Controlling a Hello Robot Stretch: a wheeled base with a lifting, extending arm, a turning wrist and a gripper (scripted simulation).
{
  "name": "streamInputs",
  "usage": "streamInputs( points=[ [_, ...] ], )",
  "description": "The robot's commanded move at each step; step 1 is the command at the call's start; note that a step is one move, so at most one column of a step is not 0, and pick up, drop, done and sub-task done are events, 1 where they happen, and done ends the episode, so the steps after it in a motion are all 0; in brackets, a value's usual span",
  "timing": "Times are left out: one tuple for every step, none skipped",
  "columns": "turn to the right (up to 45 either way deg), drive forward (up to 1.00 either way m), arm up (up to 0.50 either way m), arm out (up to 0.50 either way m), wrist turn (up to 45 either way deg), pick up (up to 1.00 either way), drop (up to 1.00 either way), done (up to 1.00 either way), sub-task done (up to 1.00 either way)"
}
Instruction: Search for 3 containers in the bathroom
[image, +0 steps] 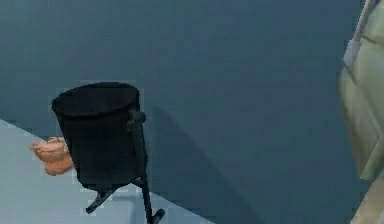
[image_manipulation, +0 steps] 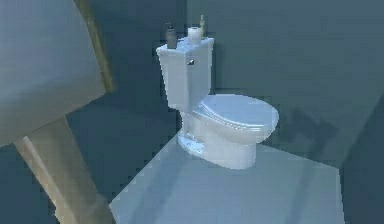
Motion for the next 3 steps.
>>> streamInputs(
  points=[
    [-24.0, 0.00, 0.00, 0.00, 0.0, 0.00, 0.00, 0.00, 0.00],
    [0.0, 0.00, 0.00, 0.00, 0.0, 0.00, 0.00, 0.00, 1.00],
    [-36.0, 0.00, 0.00, 0.00, 0.0, 0.00, 0.00, 0.00, 0.00]
  ],
)
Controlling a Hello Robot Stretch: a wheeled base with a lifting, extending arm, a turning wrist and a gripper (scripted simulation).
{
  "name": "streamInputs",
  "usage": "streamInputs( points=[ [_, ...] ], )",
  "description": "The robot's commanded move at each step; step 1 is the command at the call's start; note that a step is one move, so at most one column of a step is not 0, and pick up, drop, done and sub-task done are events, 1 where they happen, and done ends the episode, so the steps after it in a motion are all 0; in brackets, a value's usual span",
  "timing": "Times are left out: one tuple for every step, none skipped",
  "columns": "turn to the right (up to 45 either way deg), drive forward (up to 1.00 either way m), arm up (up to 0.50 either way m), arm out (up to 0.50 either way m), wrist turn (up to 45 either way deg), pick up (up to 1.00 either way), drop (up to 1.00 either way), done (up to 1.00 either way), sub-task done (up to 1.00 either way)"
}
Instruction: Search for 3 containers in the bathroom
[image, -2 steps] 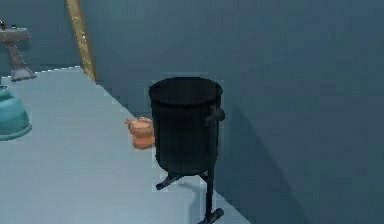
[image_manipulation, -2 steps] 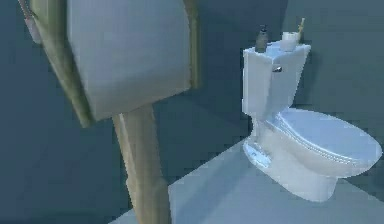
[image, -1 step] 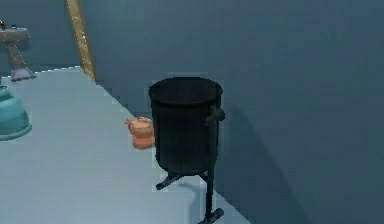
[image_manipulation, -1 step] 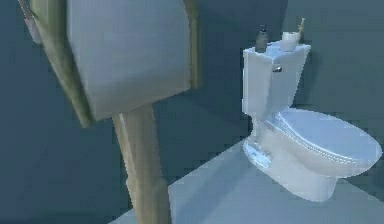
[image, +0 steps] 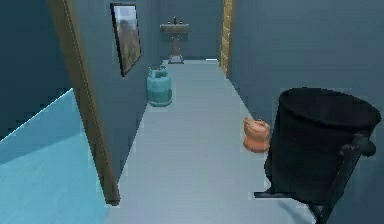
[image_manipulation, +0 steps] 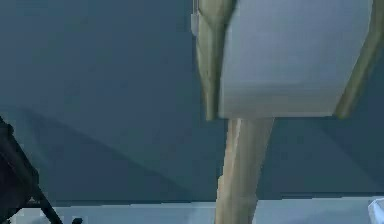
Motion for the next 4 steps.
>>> streamInputs(
  points=[
    [0.0, 1.00, 0.00, 0.00, 0.0, 0.00, 0.00, 0.00, 0.00],
    [-30.0, 0.00, 0.00, 0.00, 0.0, 0.00, 0.00, 0.00, 0.00],
    [0.0, 0.05, 0.00, 0.00, 0.0, 0.00, 0.00, 0.00, 0.00],
    [45.0, 0.00, 0.00, 0.00, 0.0, 0.00, 0.00, 0.00, 0.00]
  ],
)
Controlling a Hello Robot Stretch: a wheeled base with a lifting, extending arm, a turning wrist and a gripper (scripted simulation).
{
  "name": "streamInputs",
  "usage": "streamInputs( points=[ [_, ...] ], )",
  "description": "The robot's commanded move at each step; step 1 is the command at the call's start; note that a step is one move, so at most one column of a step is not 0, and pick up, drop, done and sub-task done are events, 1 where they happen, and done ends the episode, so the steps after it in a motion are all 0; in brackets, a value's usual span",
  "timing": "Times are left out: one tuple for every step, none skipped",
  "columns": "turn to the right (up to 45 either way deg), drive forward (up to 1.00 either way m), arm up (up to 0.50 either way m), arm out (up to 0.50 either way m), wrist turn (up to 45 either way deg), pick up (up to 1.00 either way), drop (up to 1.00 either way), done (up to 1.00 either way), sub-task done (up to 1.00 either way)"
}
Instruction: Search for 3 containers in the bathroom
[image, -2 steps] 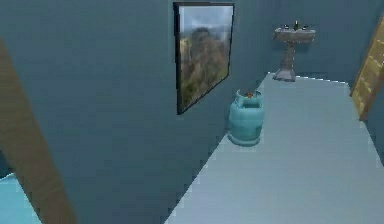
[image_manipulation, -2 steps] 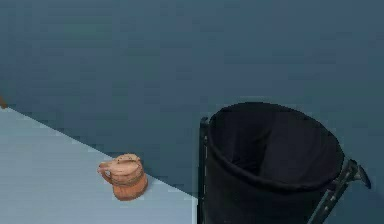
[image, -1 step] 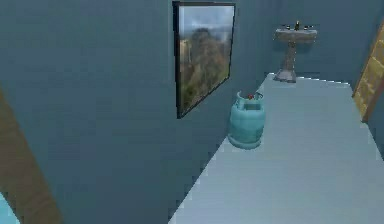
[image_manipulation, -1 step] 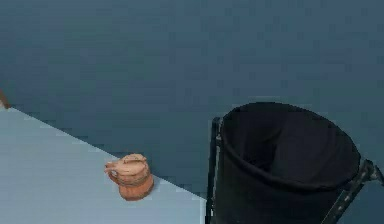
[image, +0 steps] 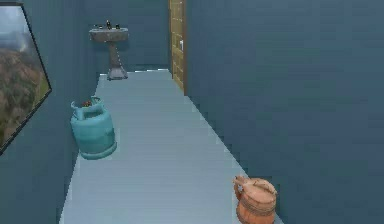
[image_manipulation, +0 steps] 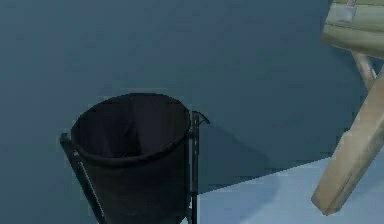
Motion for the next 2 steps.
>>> streamInputs(
  points=[
    [21.0, 0.00, 0.00, 0.00, 0.0, 0.00, 0.00, 0.00, 0.00],
    [0.0, 0.00, 0.00, 0.00, 0.0, 0.00, 0.00, 1.00, 0.00]
  ],
)
